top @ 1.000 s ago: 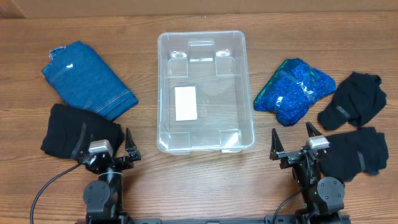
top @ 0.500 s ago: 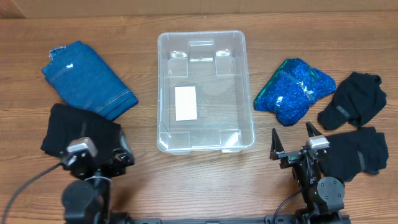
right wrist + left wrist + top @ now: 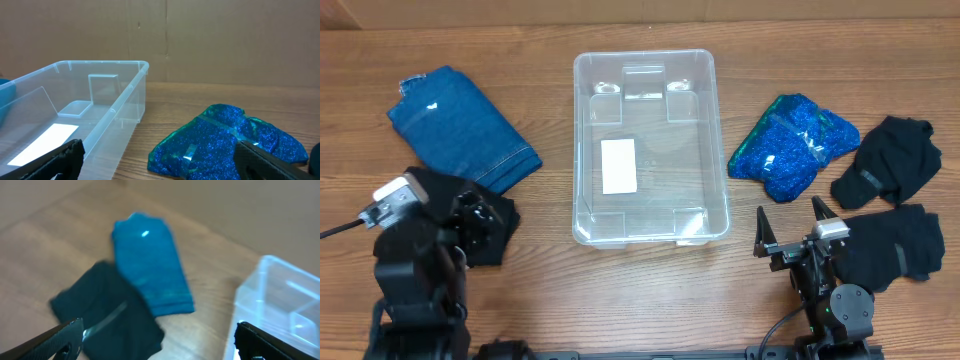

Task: Pack container
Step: 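Reach the left gripper to the black folded garment and grasp it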

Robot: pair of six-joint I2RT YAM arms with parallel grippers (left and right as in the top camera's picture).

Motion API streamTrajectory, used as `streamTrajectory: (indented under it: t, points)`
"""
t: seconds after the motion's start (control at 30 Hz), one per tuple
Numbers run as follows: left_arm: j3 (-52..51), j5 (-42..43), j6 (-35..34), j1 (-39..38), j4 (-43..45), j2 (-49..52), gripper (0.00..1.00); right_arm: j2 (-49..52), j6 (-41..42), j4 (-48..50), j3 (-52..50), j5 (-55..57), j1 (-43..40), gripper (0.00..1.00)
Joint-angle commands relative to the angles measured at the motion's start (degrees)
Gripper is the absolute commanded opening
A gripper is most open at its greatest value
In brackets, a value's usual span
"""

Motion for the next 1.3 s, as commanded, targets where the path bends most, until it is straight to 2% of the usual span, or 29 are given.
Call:
streamTrajectory:
  t: [0.0,0.27,0.4,0.57,0.77,1.03,1.1,1.2,1.27]
  points:
    - [0.79,2.32,-4.26,8.22,-0.2,2.21,1.0,-0.15,-0.22,0.39,-0.57,0.52,0.0,1.0]
    - [-0.94,12.39,-3.32,30.73,-2.97,5.38,1.0,-0.15,-0.22,0.39,-0.57,0.52,0.0,1.0]
    - [-8.94,22.51,-0.31,37.66,2.34,8.87,1.0,-0.15,-0.22,0.37,-0.57,0.52,0.0,1.0]
    - [-15.08,26.16,2.47,39.06,11.13,15.34,1.0,-0.15,-0.22,0.37,-0.57,0.52,0.0,1.0]
    - [-16.57,25.83,4.44,41.59,15.45,26.27,1.0,-0.15,-0.22,0.37,-0.57,0.52,0.0,1.0]
    - [-20.59,37.79,9.16,50.14,25.2,36.54,1.0,-0.15,-0.22,0.37,-0.57,0.52,0.0,1.0]
    - [-22.1,42.36,9.79,50.31,29.79,39.67,1.0,-0.15,-0.22,0.37,-0.57,0.52,0.0,1.0]
    - [-22.21,43.63,9.77,50.25,33.46,45.7,1.0,-0.15,-0.22,0.37,-0.57,0.52,0.0,1.0]
    - [-22.21,48.46,10.25,50.25,37.05,50.12,1.0,-0.15,-0.22,0.37,-0.57,0.52,0.0,1.0]
